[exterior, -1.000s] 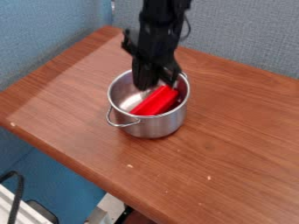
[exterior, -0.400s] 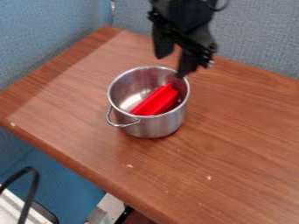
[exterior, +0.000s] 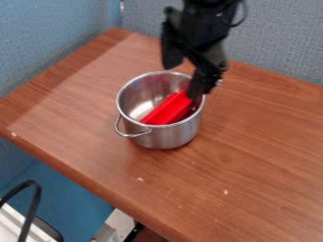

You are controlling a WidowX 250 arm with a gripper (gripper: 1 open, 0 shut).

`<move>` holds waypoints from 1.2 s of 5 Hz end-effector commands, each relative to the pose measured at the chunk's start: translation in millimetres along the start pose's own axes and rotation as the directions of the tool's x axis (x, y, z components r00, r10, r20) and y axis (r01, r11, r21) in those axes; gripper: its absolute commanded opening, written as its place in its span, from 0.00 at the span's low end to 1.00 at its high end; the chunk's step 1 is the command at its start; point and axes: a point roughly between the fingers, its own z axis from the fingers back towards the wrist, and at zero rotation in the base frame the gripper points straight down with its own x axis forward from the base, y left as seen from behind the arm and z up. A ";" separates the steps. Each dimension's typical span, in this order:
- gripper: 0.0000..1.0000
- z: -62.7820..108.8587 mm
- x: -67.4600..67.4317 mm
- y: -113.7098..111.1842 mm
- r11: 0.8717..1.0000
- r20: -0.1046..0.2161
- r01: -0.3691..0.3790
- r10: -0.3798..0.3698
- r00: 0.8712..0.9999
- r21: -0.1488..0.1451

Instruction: Move the red object from the metal pot to the table

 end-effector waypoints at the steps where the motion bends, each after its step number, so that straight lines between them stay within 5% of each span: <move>1: 1.00 -11.8 -9.9 14.4 0.999 -0.001 -0.041 0.041 0.999 -0.003; 3: 1.00 -42.1 -21.7 21.8 0.994 -0.008 -0.102 0.102 0.995 -0.044; 5: 1.00 -69.4 -19.3 22.6 0.992 -0.033 -0.120 0.119 0.992 -0.036; 6: 0.00 -78.7 -16.2 23.0 0.991 -0.045 -0.125 0.124 0.991 -0.037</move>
